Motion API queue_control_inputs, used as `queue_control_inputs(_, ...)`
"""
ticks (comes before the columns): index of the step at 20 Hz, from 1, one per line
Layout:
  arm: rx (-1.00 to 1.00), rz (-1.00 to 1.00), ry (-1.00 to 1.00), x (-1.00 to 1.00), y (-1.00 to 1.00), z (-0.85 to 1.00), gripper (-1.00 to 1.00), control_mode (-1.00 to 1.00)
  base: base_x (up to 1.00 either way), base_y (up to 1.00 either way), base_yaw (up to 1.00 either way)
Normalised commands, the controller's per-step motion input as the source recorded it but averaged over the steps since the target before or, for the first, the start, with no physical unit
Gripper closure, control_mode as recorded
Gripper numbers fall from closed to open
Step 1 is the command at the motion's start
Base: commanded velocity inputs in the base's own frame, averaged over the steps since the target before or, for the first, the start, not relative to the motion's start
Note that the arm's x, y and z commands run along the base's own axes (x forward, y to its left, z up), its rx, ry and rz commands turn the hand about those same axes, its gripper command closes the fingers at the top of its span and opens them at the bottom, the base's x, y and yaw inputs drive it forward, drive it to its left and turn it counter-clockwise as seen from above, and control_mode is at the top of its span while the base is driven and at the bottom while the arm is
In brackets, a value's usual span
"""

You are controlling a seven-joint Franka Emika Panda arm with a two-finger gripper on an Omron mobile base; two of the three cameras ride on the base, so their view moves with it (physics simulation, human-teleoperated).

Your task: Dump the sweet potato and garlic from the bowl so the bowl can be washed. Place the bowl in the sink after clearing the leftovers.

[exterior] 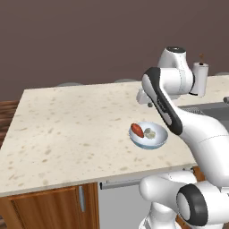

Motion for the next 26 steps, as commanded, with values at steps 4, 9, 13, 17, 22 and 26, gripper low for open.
queue_control_inputs(4, 0.03, -0.02, 0.0, -0.23, -0.23, -0.07, -1.0, -1.0, 0.0, 0.0, 0.0)
queue_control_inputs(9, 0.21, -0.19, 0.0, -0.66, -0.69, -0.39, -1.0, -1.0, 0.0, 0.0, 0.0)
queue_control_inputs(13, 0.15, -0.35, 0.07, -0.45, -0.79, -0.91, -1.0, -1.0, 0.0, 0.0, 0.0)
queue_control_inputs(17, 0.05, -0.29, 0.24, 0.04, -0.58, -1.0, -1.0, -1.0, 0.0, 0.0, 0.0)
queue_control_inputs(22, 0.0, -0.21, 0.23, 0.42, -0.14, -0.8, -1.0, -1.0, 0.0, 0.0, 0.0)
queue_control_inputs(26, 0.02, -0.1, 0.15, 0.59, 0.0, -0.58, -1.0, -1.0, 0.0, 0.0, 0.0)
